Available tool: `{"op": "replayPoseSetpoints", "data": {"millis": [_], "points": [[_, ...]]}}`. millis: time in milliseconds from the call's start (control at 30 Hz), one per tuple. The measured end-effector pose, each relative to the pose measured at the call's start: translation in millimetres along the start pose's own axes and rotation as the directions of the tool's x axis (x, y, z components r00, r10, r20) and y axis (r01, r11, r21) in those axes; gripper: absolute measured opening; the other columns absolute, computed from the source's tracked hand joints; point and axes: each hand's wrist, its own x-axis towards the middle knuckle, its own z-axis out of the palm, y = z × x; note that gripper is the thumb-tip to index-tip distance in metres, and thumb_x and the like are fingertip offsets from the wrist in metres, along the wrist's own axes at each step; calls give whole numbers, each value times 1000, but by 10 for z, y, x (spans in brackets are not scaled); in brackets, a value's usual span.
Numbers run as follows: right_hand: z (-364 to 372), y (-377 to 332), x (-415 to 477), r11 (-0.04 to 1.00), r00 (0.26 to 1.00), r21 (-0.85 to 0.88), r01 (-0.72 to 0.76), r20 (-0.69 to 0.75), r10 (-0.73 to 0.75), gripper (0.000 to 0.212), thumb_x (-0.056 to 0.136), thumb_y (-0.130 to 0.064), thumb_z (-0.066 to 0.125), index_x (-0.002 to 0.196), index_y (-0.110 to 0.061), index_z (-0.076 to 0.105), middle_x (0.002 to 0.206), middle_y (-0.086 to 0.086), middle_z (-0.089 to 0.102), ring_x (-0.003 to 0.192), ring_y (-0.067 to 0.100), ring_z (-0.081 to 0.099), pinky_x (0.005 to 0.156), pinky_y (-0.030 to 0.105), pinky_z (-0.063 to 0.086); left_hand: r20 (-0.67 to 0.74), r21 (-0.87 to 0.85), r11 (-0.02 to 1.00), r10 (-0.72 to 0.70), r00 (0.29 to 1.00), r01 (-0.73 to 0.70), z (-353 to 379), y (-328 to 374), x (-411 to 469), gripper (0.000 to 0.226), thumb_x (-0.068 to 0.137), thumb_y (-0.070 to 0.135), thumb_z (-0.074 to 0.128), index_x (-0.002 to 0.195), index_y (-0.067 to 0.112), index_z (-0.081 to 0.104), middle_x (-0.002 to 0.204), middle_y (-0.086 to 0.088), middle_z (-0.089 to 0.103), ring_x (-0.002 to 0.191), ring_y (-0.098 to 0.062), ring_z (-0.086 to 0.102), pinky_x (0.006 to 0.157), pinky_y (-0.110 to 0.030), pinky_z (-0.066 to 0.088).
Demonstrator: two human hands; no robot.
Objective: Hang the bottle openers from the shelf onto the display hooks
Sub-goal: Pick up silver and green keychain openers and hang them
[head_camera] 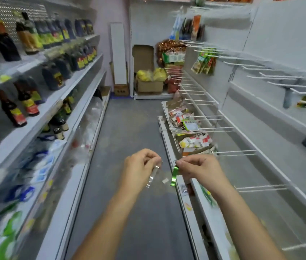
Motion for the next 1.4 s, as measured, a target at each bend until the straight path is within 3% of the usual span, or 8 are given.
{"op": "replayPoseSetpoints", "data": {"millis": [200, 433, 533, 633, 767, 967, 1233, 1400], "points": [[-55, 87, 1283, 999, 1000, 33, -1, -9, 2, 12, 88, -6, 73, 79, -12, 77, 70, 3, 77, 68, 14, 75, 65, 31, 58, 41, -21, 999, -25, 999, 26, 181, -150, 1339, 14, 87, 19, 72, 74, 22, 70, 71, 2, 76, 69, -19, 74, 72, -40, 60], [-268, 4, 2534, 999, 993, 29, 33, -111, -29, 14, 89, -5, 71, 78, -12, 77, 62, 0, 73, 59, 12, 71, 54, 23, 57, 23, -137, 990, 29, 999, -26, 380, -7, 2704, 13, 90, 9, 72, 77, 12, 72, 72, -3, 76, 62, -21, 70, 59, -35, 59], [-307, 3, 2945, 1000, 987, -2, 29, -160, -29, 9, 89, -9, 73, 82, -11, 79, 69, 5, 75, 65, 18, 72, 62, 36, 60, 43, -181, 983, 51, 998, -42, 506, -48, 3180, 13, 90, 13, 72, 78, 16, 73, 71, 3, 77, 66, -15, 72, 70, -37, 61], [-342, 49, 3315, 999, 968, -39, 19, -250, -28, 6, 88, -15, 75, 86, -12, 80, 76, 11, 77, 74, 32, 74, 71, 49, 60, 101, -238, 969, 86, 991, -60, 648, -123, 3650, 15, 89, 13, 74, 75, 20, 74, 74, -1, 77, 74, -26, 75, 78, -49, 62], [-339, 90, 3719, 998, 936, -64, 16, -351, -38, 6, 88, -14, 75, 87, -12, 81, 81, 15, 77, 82, 40, 72, 78, 50, 60, 219, -262, 963, 128, 967, -69, 813, -242, 4295, 26, 88, 15, 76, 72, 35, 76, 73, 2, 77, 72, -24, 76, 75, -52, 62], [-283, 51, 4116, 997, 838, -49, -54, -545, 19, 8, 87, -15, 76, 85, -8, 80, 79, 16, 76, 72, 27, 72, 76, 44, 60, 422, -298, 953, 172, 890, -43, 1073, -280, 5058, 16, 88, 17, 76, 76, 28, 76, 74, 2, 77, 68, -21, 74, 72, -47, 63], [-527, 4, 4047, 995, 655, -25, -101, -754, 48, 9, 88, -15, 74, 84, -9, 79, 74, 9, 77, 70, 20, 73, 72, 36, 60, 652, -343, 937, 285, 702, -61, 1629, 43, 5332, 6, 91, 18, 73, 85, 18, 75, 77, 3, 78, 75, -20, 75, 75, -46, 63], [-887, -8, 3690, 993, 540, -44, -111, -842, 23, 10, 90, -12, 71, 84, -11, 79, 73, 9, 76, 69, 17, 72, 69, 33, 60, 723, -389, 920, 335, 604, -45, 2043, 377, 5105, 6, 92, 12, 70, 89, 11, 75, 78, -1, 78, 69, -17, 74, 63, -29, 62]]}}
